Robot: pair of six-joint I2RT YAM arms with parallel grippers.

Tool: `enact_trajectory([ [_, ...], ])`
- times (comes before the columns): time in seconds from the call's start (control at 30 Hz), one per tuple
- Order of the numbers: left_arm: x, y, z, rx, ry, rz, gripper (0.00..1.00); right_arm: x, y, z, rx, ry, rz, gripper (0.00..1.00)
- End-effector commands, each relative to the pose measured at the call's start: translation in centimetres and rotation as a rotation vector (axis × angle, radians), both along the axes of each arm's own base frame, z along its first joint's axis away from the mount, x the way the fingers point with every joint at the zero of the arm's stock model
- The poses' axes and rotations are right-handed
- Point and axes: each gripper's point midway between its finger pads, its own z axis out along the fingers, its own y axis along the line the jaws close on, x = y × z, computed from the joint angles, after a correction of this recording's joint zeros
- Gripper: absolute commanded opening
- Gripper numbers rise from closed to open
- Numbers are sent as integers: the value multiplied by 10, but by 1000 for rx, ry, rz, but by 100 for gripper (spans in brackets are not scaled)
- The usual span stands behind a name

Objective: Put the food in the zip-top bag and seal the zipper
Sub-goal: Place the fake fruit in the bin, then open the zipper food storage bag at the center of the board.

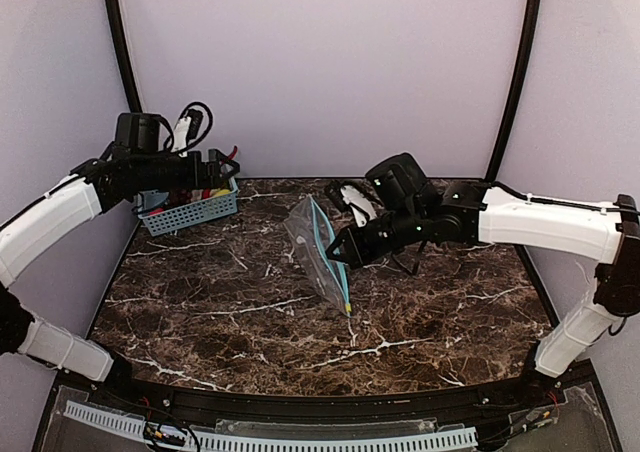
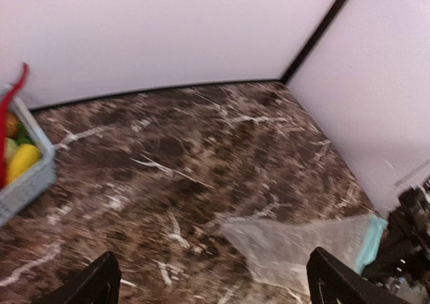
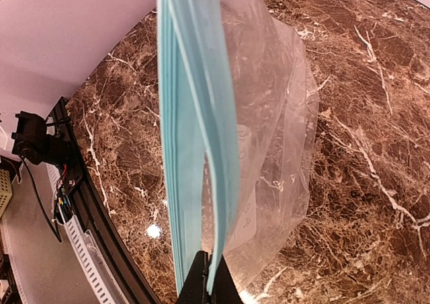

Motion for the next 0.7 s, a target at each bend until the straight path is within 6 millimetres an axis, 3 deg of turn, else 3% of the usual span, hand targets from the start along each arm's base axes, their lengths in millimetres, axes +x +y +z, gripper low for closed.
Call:
enact_trajectory([
  [0.0,-60,-76,-28,-290,183,-144,97,6,2,11,14,-32,-17,0],
  [0.17,-96,-124,-33,-421,257,-216,97,6,7,8,9,-36,-21,0],
  [0.37,-115,-162,-45,-485,316,-303,98,3,16,9,6,-46,-9,0],
  [0.53,-116,-176,-63,-445,358,-312,99,1,19,11,8,-53,-6,0],
  [0.67,-110,-171,-77,-333,351,-250,99,-2,21,13,8,-62,2,0],
])
